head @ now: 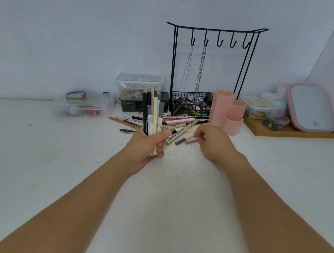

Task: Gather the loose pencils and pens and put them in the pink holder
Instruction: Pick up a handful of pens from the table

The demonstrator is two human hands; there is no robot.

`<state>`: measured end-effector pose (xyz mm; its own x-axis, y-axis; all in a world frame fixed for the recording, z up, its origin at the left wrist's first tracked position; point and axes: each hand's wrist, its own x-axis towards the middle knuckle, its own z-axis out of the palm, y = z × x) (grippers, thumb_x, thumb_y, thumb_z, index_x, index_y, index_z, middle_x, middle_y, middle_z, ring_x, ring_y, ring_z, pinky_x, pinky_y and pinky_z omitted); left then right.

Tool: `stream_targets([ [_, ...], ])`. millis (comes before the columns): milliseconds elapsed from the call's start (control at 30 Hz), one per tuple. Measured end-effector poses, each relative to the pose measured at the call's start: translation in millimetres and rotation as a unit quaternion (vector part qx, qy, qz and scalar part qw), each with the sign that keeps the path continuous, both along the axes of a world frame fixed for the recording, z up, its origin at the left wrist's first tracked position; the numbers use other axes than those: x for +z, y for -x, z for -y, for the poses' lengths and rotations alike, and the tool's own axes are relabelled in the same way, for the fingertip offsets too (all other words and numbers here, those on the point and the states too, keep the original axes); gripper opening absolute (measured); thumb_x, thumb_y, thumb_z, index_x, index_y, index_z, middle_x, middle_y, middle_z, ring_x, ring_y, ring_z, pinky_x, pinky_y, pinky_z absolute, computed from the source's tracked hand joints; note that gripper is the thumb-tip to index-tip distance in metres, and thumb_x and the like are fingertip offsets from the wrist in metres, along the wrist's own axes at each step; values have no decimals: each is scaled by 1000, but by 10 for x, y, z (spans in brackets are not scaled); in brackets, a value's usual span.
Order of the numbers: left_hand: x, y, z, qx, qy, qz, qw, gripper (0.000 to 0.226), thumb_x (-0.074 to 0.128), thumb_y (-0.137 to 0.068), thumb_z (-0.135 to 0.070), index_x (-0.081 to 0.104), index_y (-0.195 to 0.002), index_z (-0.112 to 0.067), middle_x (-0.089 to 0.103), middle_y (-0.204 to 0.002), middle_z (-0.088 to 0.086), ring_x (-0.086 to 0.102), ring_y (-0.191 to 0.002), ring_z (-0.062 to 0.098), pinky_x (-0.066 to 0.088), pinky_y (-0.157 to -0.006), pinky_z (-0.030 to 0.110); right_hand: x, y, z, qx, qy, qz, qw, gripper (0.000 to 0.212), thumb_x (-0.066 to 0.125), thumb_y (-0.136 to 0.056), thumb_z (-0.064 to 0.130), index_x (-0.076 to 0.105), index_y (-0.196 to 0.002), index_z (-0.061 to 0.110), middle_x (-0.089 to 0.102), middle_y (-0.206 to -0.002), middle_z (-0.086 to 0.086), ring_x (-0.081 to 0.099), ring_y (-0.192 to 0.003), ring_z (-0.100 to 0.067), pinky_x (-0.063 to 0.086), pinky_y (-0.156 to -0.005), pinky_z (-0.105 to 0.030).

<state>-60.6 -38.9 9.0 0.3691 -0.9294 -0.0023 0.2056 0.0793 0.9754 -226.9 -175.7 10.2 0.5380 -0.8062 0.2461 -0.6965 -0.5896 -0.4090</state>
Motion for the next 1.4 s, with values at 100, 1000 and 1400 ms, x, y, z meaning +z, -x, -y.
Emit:
stream_targets([
  [100, 3, -4, -7, -8, -4, -1, 1000, 17, 73, -92, -15, 57, -85, -15, 43, -58, 2, 38, -46, 13, 41, -48, 26, 48, 24, -21, 25, -6, -28, 999, 17, 64, -92, 3, 74, -94, 18, 65, -101, 0, 59, -90, -19, 52, -82, -32],
  [1000, 106, 24, -101, -66, -39, 20, 997, 26, 70, -90, -39, 71, -95, -14, 72, -76, 7, 73, -70, 18, 53, -47, 26, 362, -327, -543, 149, -295, 424, 843, 10, 60, -97, 1, 63, -105, -4, 67, -80, -16, 64, -63, -18, 59, -62, -25],
  [1400, 92, 31, -101, -116, -18, 14, 993, 18, 73, -86, -27, 59, -92, -17, 45, -61, 0, 44, -52, 12, 34, -41, 21, 222, -377, -544, 118, -283, 388, 869, 3, 76, -88, 18, 77, -88, 15, 73, -77, 0, 64, -66, -8, 53, -66, -34],
])
